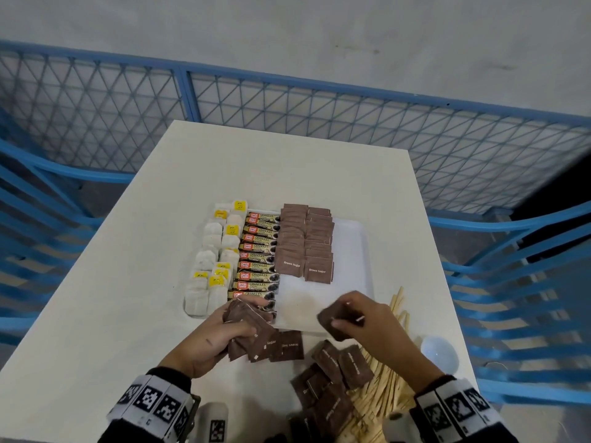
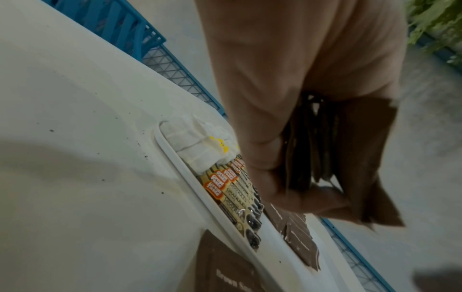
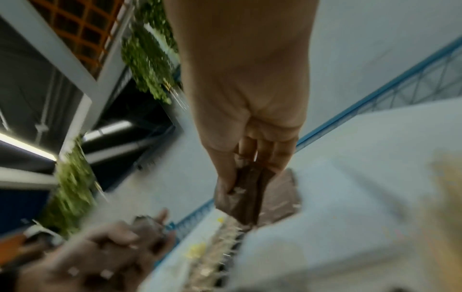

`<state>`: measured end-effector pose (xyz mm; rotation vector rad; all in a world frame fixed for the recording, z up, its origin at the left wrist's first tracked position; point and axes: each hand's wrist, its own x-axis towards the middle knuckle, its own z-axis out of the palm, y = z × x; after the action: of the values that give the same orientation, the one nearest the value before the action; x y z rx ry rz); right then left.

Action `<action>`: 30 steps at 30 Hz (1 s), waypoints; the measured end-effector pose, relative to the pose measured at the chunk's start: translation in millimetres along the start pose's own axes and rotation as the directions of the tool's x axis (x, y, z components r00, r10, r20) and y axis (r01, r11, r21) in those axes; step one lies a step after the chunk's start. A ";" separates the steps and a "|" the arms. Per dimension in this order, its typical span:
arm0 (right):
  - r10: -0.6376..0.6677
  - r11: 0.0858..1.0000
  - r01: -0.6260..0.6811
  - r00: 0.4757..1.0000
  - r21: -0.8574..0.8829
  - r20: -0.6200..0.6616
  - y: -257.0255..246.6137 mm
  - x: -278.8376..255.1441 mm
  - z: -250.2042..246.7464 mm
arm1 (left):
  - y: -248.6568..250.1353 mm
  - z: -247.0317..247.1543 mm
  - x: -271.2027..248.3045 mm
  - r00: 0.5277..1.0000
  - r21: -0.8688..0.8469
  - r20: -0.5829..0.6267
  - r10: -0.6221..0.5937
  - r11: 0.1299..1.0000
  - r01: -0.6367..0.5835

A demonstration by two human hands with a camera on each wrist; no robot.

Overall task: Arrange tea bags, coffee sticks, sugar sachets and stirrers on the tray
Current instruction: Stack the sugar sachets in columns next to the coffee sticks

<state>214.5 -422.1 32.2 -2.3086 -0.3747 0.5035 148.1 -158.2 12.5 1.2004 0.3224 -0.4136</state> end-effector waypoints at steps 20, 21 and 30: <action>-0.315 0.937 0.338 0.925 -0.082 0.211 -57.8 36.4 75.5 | 5.4 -18.5 -17.8 0.972 -0.163 -0.177 0.153 0.970 -0.182; -0.299 0.918 0.360 0.904 -0.169 0.304 -51.9 33.2 78.8 | 4.4 -21.5 -18.6 0.967 -0.170 -0.197 0.163 0.966 -0.197; -0.206 0.615 0.542 0.812 -0.573 0.546 -24.6 21.6 100.1 | 5.9 -24.5 -17.3 0.956 -0.132 -0.208 0.208 0.962 -0.238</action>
<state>184.7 -336.3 -21.1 -2.6915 -1.5063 0.7401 135.0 -130.9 17.1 1.1107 0.3738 -0.0730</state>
